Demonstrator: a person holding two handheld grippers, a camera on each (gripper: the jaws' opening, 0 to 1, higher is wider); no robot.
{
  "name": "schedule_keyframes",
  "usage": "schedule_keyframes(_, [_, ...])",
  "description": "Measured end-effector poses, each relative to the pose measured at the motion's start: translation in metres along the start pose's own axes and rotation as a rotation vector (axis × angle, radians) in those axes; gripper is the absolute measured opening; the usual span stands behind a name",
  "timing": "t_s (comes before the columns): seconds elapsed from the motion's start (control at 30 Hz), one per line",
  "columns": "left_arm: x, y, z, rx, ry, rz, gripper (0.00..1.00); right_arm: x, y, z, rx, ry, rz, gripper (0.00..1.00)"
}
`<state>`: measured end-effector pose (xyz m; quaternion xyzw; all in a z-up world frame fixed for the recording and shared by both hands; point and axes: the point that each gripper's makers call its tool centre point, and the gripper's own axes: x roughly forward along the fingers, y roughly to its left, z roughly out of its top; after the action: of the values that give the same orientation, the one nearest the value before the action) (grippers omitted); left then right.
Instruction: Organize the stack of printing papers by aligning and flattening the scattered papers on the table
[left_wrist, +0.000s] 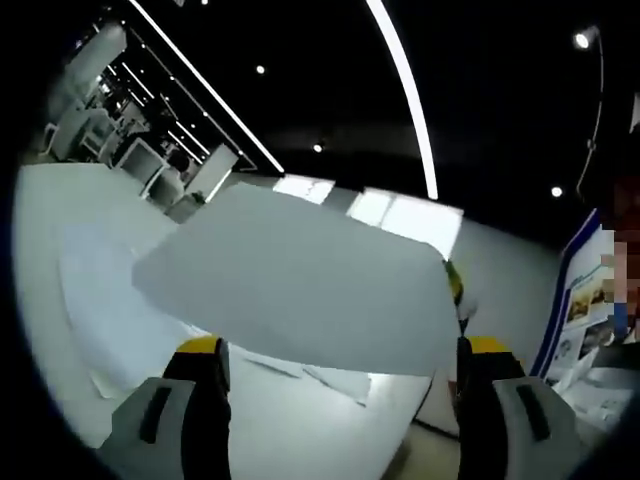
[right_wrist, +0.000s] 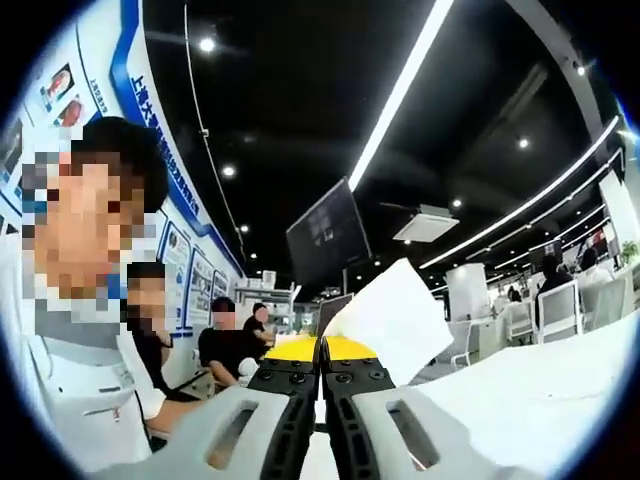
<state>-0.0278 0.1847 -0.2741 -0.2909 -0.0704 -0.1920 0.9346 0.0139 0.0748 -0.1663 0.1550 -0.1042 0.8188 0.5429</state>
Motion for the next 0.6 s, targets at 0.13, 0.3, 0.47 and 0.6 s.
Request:
schedule_keyframes(0.13, [-0.001, 0.002, 0.003, 0.001, -0.012, 0.004, 0.97, -0.005, -0.006, -0.007, 0.015, 0.003, -0.013, 0.00])
schedule_keyframes(0.3, [-0.002, 0.004, 0.006, -0.003, -0.026, 0.007, 0.97, -0.010, -0.011, -0.013, 0.017, 0.016, -0.021, 0.00])
schedule_keyframes(0.47, [-0.003, 0.005, 0.008, -0.011, -0.040, 0.005, 0.97, -0.018, -0.014, -0.022, 0.025, 0.020, -0.018, 0.00])
schedule_keyframes(0.6, [-0.002, 0.004, 0.008, -0.014, -0.048, 0.004, 0.97, -0.022, -0.016, -0.030, 0.033, 0.021, -0.021, 0.00])
